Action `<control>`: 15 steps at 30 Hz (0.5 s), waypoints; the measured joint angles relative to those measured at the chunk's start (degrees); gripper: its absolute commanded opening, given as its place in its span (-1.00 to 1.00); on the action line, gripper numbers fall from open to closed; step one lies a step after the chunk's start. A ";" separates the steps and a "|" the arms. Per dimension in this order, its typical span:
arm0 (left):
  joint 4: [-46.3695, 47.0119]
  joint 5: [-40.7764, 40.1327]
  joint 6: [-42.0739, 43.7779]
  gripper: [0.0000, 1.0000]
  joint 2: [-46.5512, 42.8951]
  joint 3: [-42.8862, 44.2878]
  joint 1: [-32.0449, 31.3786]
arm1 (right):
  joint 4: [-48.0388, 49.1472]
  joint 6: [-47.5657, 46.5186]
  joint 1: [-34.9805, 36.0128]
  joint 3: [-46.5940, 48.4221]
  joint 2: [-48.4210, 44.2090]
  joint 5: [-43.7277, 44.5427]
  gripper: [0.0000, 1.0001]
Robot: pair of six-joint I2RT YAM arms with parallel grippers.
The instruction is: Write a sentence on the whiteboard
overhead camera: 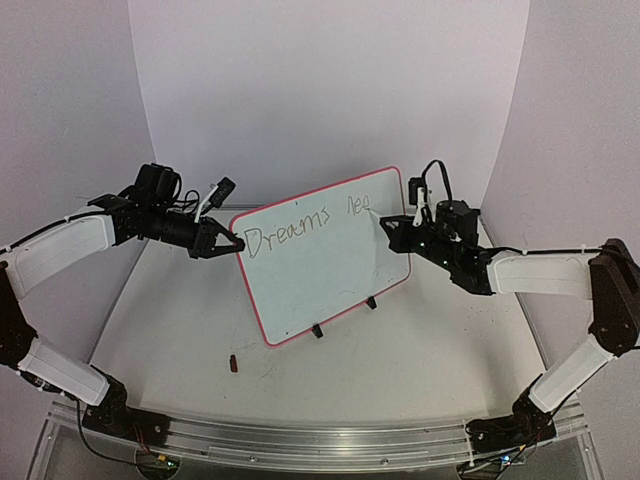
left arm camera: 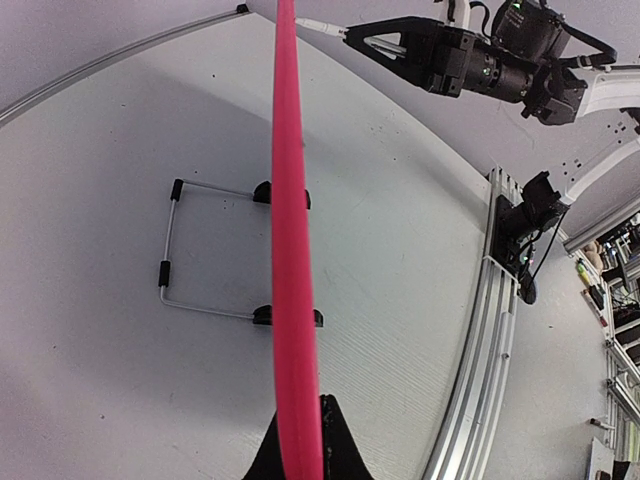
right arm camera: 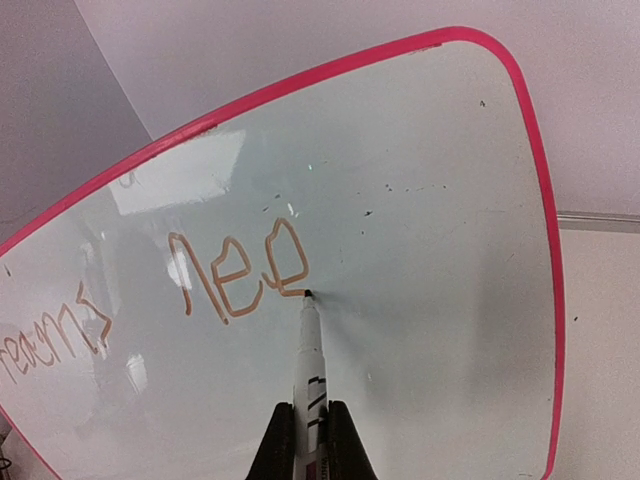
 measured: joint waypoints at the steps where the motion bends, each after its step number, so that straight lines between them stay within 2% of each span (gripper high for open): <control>1: 0.00 0.00 0.00 -1.00 0.00 0.00 0.00 | -0.03 -0.01 0.00 0.00 0.00 0.24 -1.00; 8: 0.17 0.00 0.02 -1.00 0.11 0.00 -0.06 | -0.11 -0.02 0.00 -0.34 -0.63 1.26 -1.00; 15: 0.17 -0.04 0.61 -1.00 0.39 0.31 -0.41 | -0.39 -0.38 -0.02 -2.05 -5.44 1.98 -1.00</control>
